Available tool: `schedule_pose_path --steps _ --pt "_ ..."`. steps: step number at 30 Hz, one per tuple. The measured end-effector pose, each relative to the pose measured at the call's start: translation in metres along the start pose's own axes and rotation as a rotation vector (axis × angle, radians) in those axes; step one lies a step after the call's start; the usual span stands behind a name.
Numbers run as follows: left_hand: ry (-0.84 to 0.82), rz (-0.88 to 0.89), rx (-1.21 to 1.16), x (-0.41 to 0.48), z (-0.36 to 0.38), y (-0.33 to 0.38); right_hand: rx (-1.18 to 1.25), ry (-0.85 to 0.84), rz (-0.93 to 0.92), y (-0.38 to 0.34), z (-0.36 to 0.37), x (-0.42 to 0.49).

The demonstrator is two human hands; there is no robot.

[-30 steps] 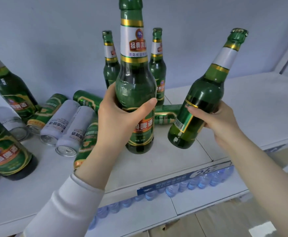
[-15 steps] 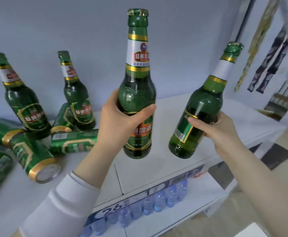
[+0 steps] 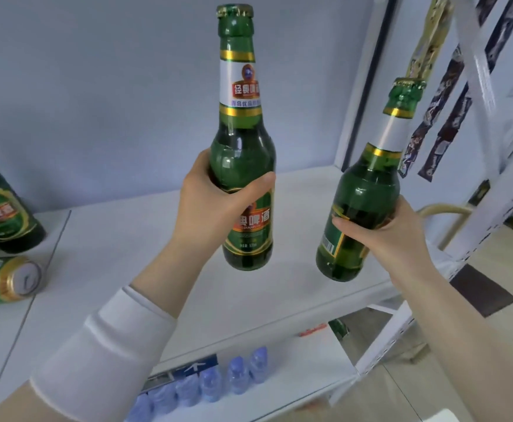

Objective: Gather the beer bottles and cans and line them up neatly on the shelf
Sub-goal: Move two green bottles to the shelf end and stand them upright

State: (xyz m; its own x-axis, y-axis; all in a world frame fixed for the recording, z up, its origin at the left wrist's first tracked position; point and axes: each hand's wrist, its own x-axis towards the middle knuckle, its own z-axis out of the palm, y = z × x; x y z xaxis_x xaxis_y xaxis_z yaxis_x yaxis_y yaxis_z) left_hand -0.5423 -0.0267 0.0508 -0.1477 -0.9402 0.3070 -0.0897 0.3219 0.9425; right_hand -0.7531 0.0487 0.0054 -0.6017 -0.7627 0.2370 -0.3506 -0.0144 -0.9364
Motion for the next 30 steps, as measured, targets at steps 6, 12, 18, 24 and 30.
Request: schedule_pose_path --steps 6,12,18,24,30 --pt "-0.017 -0.020 0.038 0.036 0.051 -0.017 -0.024 0.020 -0.026 0.013 -0.011 0.057" --pt "-0.029 -0.044 0.055 0.079 0.099 -0.043 0.041 0.027 0.006 0.029 -0.005 0.122" --pt "-0.056 -0.061 0.113 0.120 0.136 -0.057 -0.002 0.030 0.000 0.049 0.006 0.178" --pt "-0.066 -0.061 0.198 0.151 0.161 -0.065 -0.032 0.000 0.025 0.064 0.022 0.230" --pt "-0.037 -0.117 0.220 0.177 0.176 -0.076 -0.044 -0.029 0.024 0.079 0.035 0.261"
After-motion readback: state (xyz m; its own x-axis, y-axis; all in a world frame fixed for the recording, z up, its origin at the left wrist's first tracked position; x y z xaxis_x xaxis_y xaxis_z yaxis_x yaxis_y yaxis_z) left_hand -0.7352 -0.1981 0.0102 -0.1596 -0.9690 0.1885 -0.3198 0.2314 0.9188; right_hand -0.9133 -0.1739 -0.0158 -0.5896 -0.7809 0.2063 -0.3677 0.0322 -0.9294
